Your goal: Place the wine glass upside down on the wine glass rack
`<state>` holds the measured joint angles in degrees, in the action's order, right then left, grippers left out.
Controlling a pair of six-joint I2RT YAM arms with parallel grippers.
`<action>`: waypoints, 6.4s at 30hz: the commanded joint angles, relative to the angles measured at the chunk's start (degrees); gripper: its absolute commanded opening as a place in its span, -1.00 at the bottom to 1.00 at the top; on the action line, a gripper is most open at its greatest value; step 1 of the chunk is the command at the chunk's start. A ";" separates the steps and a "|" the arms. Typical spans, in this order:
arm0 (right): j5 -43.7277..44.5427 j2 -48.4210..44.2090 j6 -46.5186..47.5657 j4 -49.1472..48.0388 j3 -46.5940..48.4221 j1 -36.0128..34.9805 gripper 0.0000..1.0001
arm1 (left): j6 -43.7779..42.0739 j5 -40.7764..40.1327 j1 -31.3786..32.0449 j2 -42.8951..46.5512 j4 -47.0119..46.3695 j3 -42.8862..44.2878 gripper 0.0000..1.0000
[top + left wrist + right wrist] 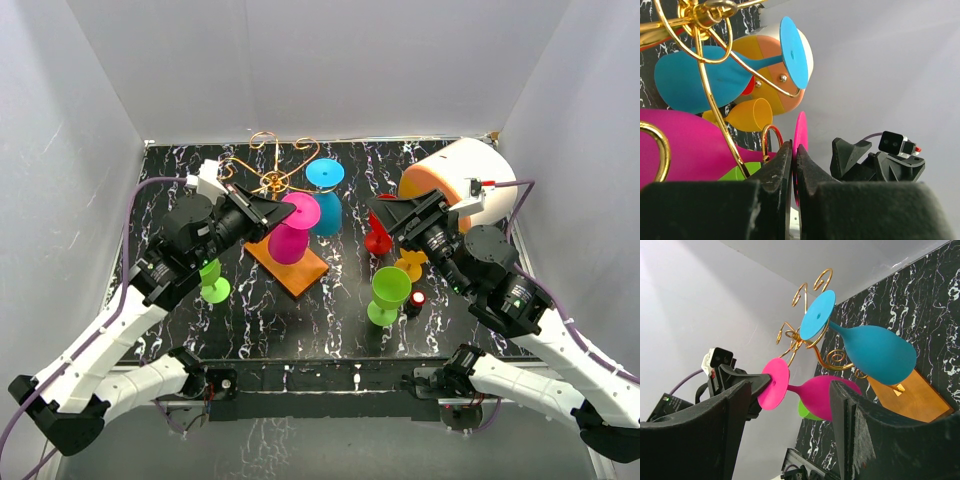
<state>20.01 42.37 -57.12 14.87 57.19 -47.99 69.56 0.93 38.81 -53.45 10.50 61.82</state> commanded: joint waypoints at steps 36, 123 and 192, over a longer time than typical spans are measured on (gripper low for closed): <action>2.28 0.48 0.90 -1.85 -1.37 0.00 0.23 | -19.32 -10.59 0.04 -4.93 14.01 14.45 -0.17; 8.41 -10.35 29.28 0.94 6.98 0.00 -1.00 | -32.15 18.68 0.05 10.75 -10.80 2.80 0.93; -32.57 25.11 18.12 -66.04 4.46 -12.13 -1.00 | -22.10 -7.46 0.13 9.89 -69.69 -10.88 -0.33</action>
<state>-10.33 67.22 -36.56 -48.38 63.18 -59.22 48.86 -5.04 38.89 -44.01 -52.58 50.70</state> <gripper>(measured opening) 0.031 0.337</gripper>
